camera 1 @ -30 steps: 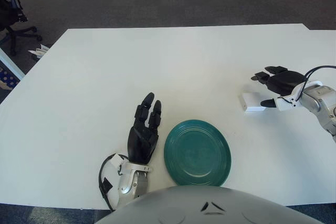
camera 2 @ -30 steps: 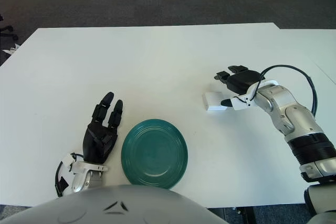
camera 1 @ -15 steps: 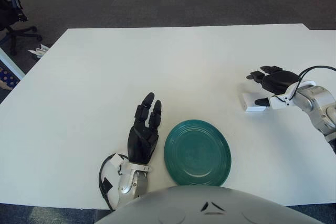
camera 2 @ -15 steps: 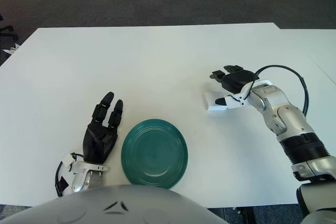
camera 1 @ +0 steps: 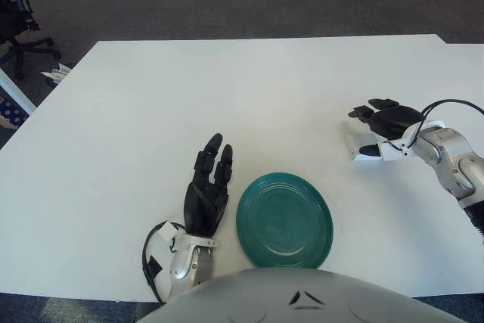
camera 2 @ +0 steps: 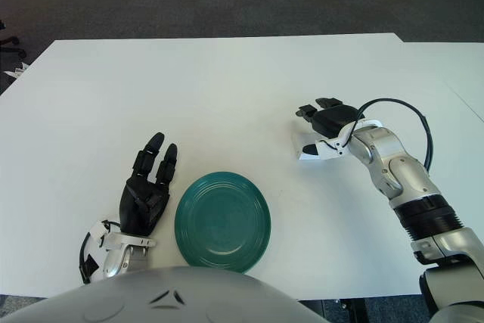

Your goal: Put the charger into the plate.

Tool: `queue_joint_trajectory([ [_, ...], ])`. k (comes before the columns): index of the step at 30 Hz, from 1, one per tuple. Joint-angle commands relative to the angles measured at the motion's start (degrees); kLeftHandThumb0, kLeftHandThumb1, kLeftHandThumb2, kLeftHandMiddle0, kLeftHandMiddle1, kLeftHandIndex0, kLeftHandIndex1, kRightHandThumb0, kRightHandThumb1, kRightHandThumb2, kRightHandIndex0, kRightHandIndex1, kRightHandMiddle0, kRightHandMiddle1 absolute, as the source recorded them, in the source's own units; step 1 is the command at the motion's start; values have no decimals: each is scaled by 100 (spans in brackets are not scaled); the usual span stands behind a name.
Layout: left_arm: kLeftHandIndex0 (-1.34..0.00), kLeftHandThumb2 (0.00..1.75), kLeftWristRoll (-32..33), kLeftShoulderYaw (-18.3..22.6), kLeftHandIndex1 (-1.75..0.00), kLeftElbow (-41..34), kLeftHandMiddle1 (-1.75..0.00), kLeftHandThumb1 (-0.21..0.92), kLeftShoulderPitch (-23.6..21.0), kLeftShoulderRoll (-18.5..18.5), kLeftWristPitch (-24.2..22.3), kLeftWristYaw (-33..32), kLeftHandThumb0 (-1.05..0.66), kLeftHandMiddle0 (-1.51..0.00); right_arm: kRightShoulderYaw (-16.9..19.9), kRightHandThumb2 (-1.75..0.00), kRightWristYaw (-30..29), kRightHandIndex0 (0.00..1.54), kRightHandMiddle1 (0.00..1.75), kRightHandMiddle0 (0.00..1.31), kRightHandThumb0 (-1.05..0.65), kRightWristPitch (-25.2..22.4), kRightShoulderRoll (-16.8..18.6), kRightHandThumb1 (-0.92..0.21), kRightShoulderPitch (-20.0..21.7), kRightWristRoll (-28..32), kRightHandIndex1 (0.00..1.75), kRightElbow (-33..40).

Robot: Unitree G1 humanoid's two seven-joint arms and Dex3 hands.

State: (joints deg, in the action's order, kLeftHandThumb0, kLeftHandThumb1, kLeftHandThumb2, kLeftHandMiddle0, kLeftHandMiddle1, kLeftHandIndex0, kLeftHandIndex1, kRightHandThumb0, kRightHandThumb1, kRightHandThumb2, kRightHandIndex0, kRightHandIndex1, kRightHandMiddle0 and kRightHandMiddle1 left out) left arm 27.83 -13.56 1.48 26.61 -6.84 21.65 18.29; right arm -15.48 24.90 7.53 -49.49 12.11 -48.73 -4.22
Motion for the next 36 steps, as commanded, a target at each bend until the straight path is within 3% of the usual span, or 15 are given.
queue_joint_trajectory([
  [1,0,114,33,122,-43,410,0,92,-305,-357,-134,-29,-99,-13,-59,-89,-48,27,51,0,-105,-26,64,-92,2,-65,1,-18],
  [36,0,112,74,183,-45,320,0,92,-248,-262,-52,65,-99,-13,-171,-87,-458,28,55,0,-105,-52,186,-92,-102,-202,0,-299],
])
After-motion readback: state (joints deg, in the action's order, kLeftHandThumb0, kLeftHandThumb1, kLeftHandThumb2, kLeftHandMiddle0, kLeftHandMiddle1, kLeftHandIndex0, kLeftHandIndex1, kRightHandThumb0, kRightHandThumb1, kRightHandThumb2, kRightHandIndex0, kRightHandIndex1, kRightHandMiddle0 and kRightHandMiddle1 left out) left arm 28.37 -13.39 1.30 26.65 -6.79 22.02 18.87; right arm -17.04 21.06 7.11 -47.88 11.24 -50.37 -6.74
